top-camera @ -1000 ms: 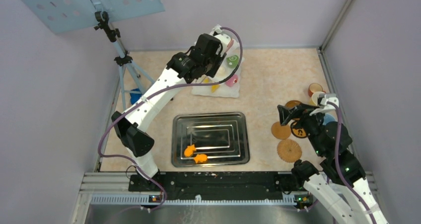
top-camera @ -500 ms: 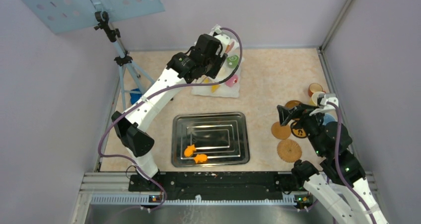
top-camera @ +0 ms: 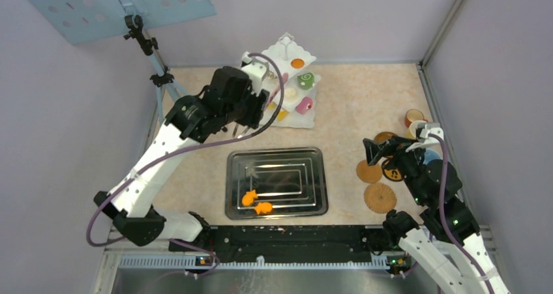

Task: Serve the afternoon tea

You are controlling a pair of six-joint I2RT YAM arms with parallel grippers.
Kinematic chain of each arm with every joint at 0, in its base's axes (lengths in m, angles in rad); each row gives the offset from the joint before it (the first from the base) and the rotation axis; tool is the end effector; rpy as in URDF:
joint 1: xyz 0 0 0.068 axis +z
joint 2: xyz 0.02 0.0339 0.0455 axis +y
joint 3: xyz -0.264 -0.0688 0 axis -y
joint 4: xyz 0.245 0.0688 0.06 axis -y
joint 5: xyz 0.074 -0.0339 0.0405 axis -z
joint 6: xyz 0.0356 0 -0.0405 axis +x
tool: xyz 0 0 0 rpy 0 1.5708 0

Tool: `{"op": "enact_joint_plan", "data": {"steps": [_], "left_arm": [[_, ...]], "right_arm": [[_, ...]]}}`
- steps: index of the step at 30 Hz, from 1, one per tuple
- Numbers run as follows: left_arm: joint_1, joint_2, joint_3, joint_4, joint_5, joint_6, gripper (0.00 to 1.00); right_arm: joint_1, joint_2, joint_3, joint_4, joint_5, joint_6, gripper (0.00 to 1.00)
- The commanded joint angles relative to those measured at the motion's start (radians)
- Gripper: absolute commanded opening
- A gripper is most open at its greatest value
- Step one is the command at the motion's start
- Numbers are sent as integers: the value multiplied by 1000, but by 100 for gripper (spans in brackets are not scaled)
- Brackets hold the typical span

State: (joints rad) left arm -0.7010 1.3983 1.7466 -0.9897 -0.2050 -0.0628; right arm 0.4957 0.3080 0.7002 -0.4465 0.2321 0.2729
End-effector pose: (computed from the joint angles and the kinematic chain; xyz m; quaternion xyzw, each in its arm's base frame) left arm 0.2123 -0.1697 0.4485 0.2354 0.8588 -0.0813 0.4478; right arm 0.0746 0.0310 0.3367 -0.0010 0.7255 0.1781 0.6647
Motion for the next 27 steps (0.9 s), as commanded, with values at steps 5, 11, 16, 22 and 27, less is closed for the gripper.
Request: {"op": "enact_joint_plan", "data": {"steps": [5, 11, 16, 22, 27], "left_arm": [[0, -216, -307, -258, 159, -282, 60], [0, -298, -533, -342, 329, -416, 59], [0, -314, -603, -424, 357, -439, 59], [0, -322, -693, -425, 385, -458, 58], [0, -311, -718, -425, 384, -439, 60]], "right_arm": [[8, 1, -2, 53, -49, 1, 95], [8, 5, -1, 51, -68, 2, 95], [9, 0, -2, 57, -80, 1, 95], [8, -10, -7, 58, -89, 3, 95], [8, -17, -8, 57, -86, 4, 95]]}}
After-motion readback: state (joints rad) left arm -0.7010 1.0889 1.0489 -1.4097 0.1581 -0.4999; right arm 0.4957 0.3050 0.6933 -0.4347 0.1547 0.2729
